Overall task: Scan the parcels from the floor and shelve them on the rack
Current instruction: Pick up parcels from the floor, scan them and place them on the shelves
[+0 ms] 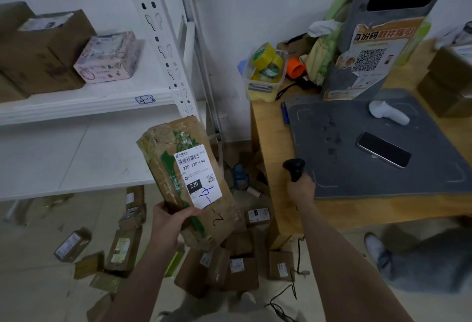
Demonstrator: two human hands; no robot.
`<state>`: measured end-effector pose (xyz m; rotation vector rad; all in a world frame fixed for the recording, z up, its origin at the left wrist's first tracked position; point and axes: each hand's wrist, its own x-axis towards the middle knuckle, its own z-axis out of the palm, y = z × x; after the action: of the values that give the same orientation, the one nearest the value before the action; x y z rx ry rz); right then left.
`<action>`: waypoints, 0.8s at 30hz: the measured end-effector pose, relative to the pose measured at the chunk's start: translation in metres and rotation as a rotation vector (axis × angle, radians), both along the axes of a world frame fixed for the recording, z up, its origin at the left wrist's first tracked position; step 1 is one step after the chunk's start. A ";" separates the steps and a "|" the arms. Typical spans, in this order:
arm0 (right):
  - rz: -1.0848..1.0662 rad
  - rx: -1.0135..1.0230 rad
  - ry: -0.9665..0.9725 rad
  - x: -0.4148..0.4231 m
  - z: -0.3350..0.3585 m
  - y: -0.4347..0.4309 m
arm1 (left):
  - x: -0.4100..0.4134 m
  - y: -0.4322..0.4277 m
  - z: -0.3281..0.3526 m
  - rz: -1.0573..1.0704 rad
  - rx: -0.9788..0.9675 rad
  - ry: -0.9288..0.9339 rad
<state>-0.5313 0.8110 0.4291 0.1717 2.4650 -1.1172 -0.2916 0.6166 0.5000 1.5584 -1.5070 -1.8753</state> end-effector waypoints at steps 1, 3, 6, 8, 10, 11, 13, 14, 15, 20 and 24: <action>0.015 0.013 0.007 -0.003 -0.002 0.001 | 0.000 0.001 -0.001 0.002 0.000 0.002; 0.051 0.046 0.026 -0.005 -0.008 0.000 | 0.001 0.001 -0.003 0.008 -0.002 0.020; 0.072 0.076 0.047 -0.004 -0.015 -0.002 | 0.001 0.005 -0.002 -0.005 -0.017 0.046; 0.080 0.102 0.064 -0.001 -0.019 -0.003 | -0.001 0.009 0.001 -0.011 -0.026 0.055; 0.075 0.133 0.082 0.003 -0.021 -0.003 | -0.004 0.012 0.004 -0.004 -0.022 0.063; 0.068 0.153 0.089 0.005 -0.020 -0.002 | -0.007 0.014 0.005 0.001 -0.018 0.067; 0.041 0.182 0.117 0.010 -0.019 -0.002 | -0.010 0.017 0.007 0.004 -0.009 0.069; 0.016 0.191 0.138 0.012 -0.017 -0.002 | -0.011 0.017 0.006 0.003 -0.005 0.072; -0.012 0.199 0.167 0.015 -0.015 -0.002 | -0.011 0.017 0.006 0.006 -0.002 0.078; -0.074 0.169 0.394 0.043 0.010 -0.018 | -0.004 0.012 0.006 0.024 0.014 0.114; -0.027 -0.076 0.549 0.084 0.039 -0.052 | 0.010 0.006 0.015 0.041 0.021 0.174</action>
<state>-0.4474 0.7586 0.4686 -0.1470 2.8861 -1.4171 -0.2812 0.6222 0.5148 1.3833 -1.3744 -1.9533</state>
